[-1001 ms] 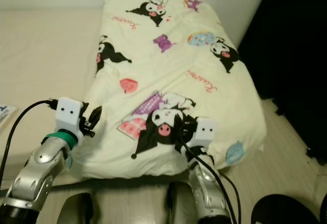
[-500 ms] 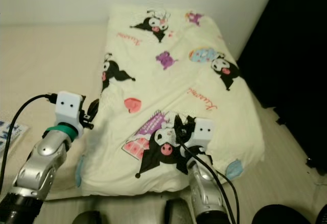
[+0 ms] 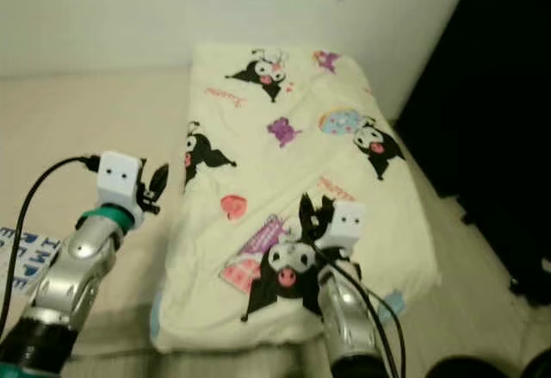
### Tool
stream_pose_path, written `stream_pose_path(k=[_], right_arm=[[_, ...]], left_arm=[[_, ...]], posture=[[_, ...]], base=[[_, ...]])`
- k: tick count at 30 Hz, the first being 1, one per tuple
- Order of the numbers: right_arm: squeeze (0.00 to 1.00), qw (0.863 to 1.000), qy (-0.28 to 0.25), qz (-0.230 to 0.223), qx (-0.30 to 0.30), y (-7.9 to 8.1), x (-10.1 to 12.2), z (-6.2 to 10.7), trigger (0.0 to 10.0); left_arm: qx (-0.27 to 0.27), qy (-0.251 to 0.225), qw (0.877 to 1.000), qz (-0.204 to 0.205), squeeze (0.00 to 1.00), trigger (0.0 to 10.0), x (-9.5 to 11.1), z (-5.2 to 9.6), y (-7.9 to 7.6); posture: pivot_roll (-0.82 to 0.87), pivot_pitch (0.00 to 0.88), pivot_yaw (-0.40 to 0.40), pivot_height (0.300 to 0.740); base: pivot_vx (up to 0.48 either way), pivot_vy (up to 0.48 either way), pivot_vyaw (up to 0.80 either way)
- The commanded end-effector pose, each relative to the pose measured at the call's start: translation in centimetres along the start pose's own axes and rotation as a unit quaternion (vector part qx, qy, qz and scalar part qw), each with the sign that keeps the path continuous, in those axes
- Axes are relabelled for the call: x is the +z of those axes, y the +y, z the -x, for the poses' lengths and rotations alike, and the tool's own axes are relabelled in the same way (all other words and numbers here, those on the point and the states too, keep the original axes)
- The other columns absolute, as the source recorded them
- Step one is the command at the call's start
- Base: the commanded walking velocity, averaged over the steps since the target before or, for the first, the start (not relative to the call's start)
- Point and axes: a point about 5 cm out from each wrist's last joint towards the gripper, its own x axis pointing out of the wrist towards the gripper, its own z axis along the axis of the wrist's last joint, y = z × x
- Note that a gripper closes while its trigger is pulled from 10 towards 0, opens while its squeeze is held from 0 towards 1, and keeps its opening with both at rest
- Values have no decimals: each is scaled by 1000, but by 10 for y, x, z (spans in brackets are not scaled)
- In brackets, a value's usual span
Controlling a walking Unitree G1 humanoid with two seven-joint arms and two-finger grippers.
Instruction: Clean up the room
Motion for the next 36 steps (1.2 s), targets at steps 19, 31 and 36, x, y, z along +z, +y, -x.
stream_pose_path(k=[19, 31, 36], right_arm=[[0, 999, 36, 4, -15, -1, -19, 2, 10000], [0, 999, 45, 11, -6, -1, -24, 2, 10000], [0, 999, 51, 14, 8, 2, -25, 1, 10000]], left_arm=[[31, 36, 999, -5, 0, 10000, -24, 11, -4], [48, 32, 998, -17, 0, 10000, -26, 15, -3], [54, 31, 998, -21, 0, 10000, -28, 17, -4]], posture=[[-4, 0, 41, 740], [6, 0, 21, 740], [9, 0, 13, 740]], base=[[0, 0, 0], [0, 0, 0], [0, 342, 0]])
